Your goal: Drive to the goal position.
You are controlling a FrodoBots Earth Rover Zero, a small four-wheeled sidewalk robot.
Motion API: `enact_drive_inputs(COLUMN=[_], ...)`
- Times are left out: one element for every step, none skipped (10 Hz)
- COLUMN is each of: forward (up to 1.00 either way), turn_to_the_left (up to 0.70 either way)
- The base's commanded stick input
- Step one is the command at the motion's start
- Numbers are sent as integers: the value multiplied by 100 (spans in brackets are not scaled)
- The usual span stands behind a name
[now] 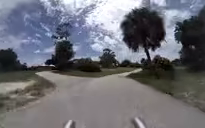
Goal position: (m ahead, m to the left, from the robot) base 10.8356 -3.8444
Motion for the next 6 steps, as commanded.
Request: enact_drive_inputs(forward=[85, 85, 85, 85, 85, 85], turn_to_the_left=[0, 0, 0, 0, 0, 0])
